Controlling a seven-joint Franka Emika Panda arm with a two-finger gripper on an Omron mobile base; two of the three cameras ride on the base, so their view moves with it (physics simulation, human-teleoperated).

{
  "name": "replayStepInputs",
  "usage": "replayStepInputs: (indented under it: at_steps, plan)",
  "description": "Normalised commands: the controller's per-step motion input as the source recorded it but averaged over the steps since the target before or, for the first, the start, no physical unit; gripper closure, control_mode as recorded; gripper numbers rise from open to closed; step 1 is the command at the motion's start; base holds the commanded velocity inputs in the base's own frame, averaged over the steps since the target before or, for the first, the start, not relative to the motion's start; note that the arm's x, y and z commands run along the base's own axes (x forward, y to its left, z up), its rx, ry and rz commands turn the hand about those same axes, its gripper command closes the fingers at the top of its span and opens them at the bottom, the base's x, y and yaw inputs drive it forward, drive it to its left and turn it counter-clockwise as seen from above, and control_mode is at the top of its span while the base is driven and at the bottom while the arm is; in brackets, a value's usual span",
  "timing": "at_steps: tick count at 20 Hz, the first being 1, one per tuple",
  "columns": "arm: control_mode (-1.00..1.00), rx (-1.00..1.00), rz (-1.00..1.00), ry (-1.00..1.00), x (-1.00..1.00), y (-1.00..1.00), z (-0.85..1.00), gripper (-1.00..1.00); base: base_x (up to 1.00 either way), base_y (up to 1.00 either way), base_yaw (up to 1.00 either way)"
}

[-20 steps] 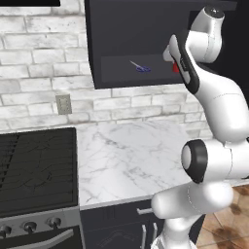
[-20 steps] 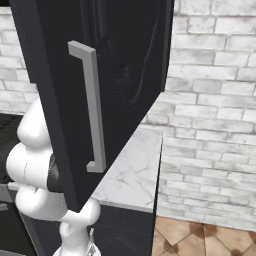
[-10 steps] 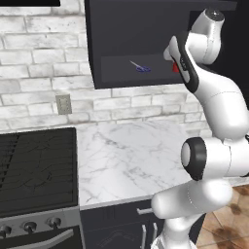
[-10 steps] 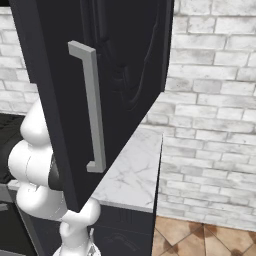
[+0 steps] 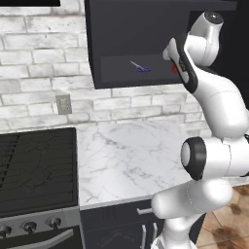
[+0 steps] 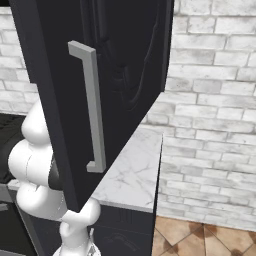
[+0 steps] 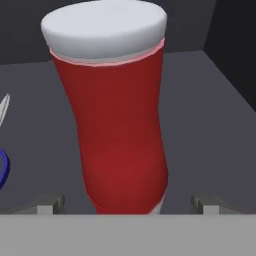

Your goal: The dining table condiment station is running low on ketchup. Refill the condiment station by opening the cabinet and taking the ketchup from the cabinet and placing it on the dining table.

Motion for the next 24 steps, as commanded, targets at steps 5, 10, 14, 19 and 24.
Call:
replayStepInputs:
  at_steps: [5,10,14,19,24]
  plan:
    - [-1.0,0.0,0.0,0.0,0.12,0.0,0.0,-1.0,0.0,0.0,0.0]
    - [-1.0,0.0,0.0,0.0,0.13,0.0,0.0,-1.0,0.0,0.0,0.0]
    - [-1.0,0.0,0.0,0.0,0.1,0.0,0.0,-1.0,0.0,0.0,0.0]
    - [-1.0,0.0,0.0,0.0,0.05,0.0,0.0,1.0,0.0,0.0,0.0]
    - [-1.0,0.0,0.0,0.0,0.0,0.0,0.0,1.0,0.0,0.0,0.0]
